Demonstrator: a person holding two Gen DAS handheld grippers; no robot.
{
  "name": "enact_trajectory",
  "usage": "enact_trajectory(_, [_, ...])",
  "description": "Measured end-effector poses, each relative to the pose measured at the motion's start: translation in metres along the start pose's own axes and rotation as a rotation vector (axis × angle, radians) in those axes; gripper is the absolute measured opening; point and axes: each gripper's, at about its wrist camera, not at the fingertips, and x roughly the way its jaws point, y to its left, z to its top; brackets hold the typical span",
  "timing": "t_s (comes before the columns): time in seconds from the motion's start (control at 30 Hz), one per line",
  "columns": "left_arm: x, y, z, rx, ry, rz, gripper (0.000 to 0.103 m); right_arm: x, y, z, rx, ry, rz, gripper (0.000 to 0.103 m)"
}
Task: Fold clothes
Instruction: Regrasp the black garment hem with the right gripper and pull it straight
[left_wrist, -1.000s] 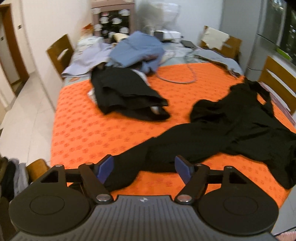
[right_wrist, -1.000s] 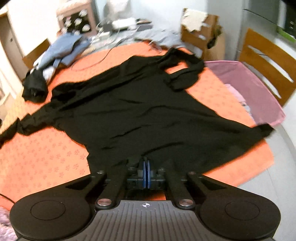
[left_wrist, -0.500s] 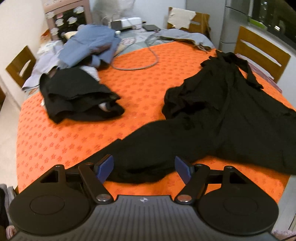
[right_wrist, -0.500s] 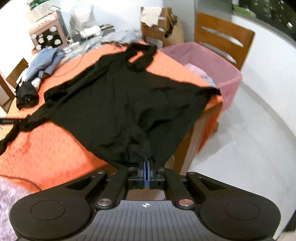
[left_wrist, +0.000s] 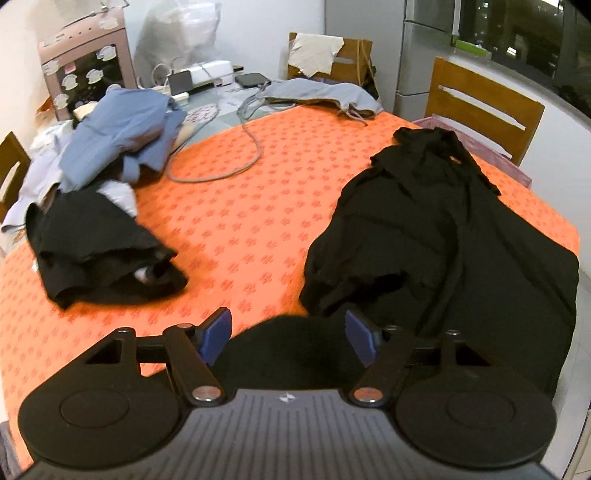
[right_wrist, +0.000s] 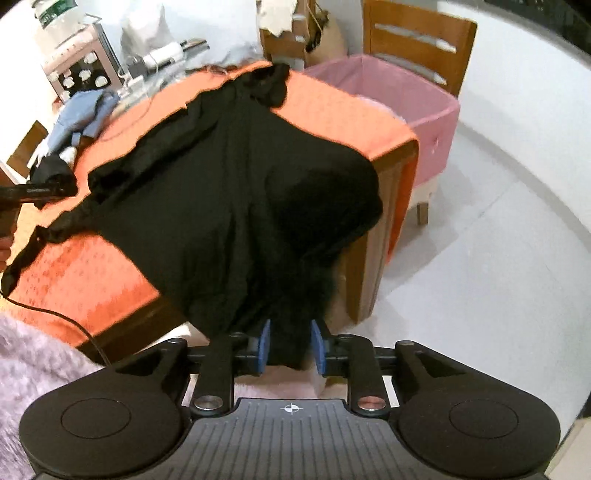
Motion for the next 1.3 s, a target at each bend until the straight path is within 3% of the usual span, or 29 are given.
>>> enact_trajectory(0.17, [0.025,0.002,0.012,-0.066,0.015,-0.054,0.062,0.000,0.006,0.024,-0.052,-0.030,-0.016,0.029])
enact_trajectory(0.2, [0.032,0.003,0.014,-0.084,0.037,-0.060,0.044,0.000,0.007,0.030,-0.066,-0.032,-0.018,0.029])
enact_trajectory(0.23, [0.038,0.004,0.015,-0.102,0.058,-0.066,0.018,0.000,0.008,0.037,-0.083,-0.034,-0.020,0.029])
enact_trajectory(0.3, [0.045,0.008,0.019,-0.134,0.077,-0.066,0.003,0.001,0.010,0.052,-0.122,-0.039,-0.020,0.029])
enact_trajectory(0.57, [0.050,0.037,0.051,-0.246,0.032,0.053,0.001,0.027,0.014,0.138,-0.315,-0.060,0.063,0.029])
enact_trajectory(0.8, [0.061,0.064,0.069,-0.380,0.064,0.264,0.001,0.085,0.021,0.240,-0.517,-0.070,0.199,0.029])
enact_trajectory(0.93, [0.044,0.071,0.064,-0.494,0.062,0.301,0.001,0.124,0.031,0.296,-0.653,-0.071,0.271,0.030])
enact_trajectory(1.1, [0.017,0.052,0.049,-0.549,0.065,0.324,0.007,0.182,0.046,0.350,-0.794,-0.048,0.331,0.032])
enact_trajectory(1.2, [0.006,0.034,0.039,-0.564,0.078,0.345,0.014,0.212,0.056,0.368,-0.874,-0.038,0.363,0.041])
enact_trajectory(1.3, [0.001,0.017,0.033,-0.561,0.094,0.373,0.017,0.242,0.068,0.382,-0.963,-0.041,0.354,0.041])
